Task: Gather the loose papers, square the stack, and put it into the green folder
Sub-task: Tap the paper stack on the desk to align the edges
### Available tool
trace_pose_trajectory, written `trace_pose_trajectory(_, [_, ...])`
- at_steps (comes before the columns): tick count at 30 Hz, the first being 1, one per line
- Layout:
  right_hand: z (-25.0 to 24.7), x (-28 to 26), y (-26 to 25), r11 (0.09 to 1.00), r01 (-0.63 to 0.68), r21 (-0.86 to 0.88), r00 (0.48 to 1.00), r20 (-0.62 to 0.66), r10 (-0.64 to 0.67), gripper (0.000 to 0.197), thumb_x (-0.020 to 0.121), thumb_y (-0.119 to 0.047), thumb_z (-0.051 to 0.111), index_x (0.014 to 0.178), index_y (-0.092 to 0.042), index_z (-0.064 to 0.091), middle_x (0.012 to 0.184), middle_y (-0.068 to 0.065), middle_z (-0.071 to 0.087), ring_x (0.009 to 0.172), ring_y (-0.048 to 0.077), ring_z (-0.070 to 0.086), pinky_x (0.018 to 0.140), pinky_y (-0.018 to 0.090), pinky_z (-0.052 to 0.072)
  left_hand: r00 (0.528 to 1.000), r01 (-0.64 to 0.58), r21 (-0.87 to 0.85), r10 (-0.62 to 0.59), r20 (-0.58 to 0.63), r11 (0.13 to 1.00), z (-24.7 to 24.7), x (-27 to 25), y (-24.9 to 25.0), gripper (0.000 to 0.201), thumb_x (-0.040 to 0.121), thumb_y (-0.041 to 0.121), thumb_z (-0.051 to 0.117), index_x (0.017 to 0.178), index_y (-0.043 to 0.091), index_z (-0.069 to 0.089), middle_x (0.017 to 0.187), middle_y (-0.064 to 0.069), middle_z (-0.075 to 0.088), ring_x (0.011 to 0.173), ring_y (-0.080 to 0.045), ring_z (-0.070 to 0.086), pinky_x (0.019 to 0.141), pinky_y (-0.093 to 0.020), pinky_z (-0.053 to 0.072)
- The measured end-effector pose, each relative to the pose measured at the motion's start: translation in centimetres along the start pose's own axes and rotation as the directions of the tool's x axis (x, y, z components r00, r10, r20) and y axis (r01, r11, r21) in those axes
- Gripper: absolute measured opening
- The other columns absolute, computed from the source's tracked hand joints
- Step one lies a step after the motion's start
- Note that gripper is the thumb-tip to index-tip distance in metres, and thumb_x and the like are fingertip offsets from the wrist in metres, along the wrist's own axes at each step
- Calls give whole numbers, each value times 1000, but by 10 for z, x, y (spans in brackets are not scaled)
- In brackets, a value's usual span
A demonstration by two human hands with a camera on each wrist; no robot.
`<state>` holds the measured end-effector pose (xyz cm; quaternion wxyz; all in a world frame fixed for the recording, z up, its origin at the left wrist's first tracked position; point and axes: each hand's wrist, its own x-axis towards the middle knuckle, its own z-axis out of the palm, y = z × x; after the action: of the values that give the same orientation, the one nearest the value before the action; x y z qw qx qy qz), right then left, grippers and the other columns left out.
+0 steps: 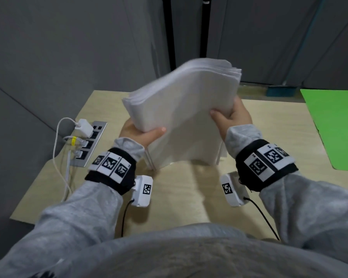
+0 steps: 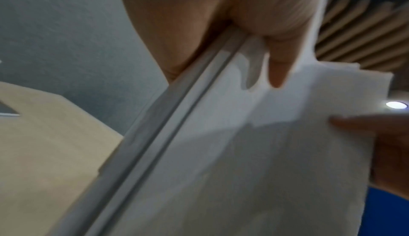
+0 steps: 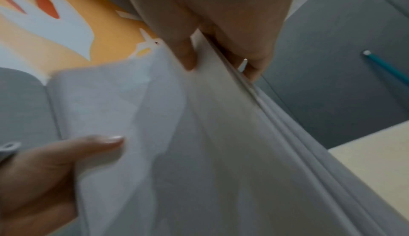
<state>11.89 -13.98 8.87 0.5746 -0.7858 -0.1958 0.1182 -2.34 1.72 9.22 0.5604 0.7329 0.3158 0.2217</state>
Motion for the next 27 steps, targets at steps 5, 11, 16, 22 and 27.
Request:
trace_pose_trajectory(5, [-2, -3, -17, 950, 226, 217, 963, -194, -185, 22, 89, -25, 57, 107, -36, 51, 89, -17, 63, 81, -1, 62, 75, 29, 55, 970, -37, -43, 26, -240, 998, -2, 6, 13, 30, 77, 28, 74, 91, 19, 49, 77, 13, 55, 67, -1, 54, 52, -12, 42])
trace_pose_trajectory(11, [-3, 1, 4, 996, -20, 84, 1000, 2, 20, 47, 84, -25, 67, 126, -24, 46, 100, -8, 60, 88, 11, 62, 79, 25, 51, 999, -19, -17, 18, -37, 1000, 1, 2, 4, 28, 73, 16, 79, 79, 31, 56, 79, 16, 62, 74, 0, 65, 58, -8, 48])
trace_pose_trajectory(16, [2, -4, -10, 964, 185, 190, 969, -196, -148, 22, 93, -21, 52, 97, -42, 59, 73, -29, 62, 70, -11, 57, 65, 11, 47, 964, 4, -16, -8, -266, 1000, 4, 0, 15, 29, 79, 30, 72, 78, 25, 43, 73, 14, 51, 65, -2, 51, 51, -14, 44])
trace_pose_trajectory(22, [-6, -2, 4, 987, 54, 154, 994, -99, -39, 46, 79, -34, 71, 119, -32, 48, 94, -15, 63, 87, 5, 65, 80, 29, 54, 997, -40, -30, 38, -62, 999, -3, 0, 4, 29, 74, 14, 77, 94, 23, 58, 79, 17, 60, 61, 13, 61, 53, -1, 44])
trace_pose_trajectory(27, [1, -7, -6, 969, 128, 213, 986, -130, -102, 20, 89, -25, 60, 93, -45, 59, 85, -16, 65, 87, 14, 65, 83, 38, 56, 983, -1, 13, 3, -186, 1000, 6, 1, 10, 22, 79, 29, 72, 78, 27, 50, 73, 13, 57, 67, -5, 57, 55, -15, 44])
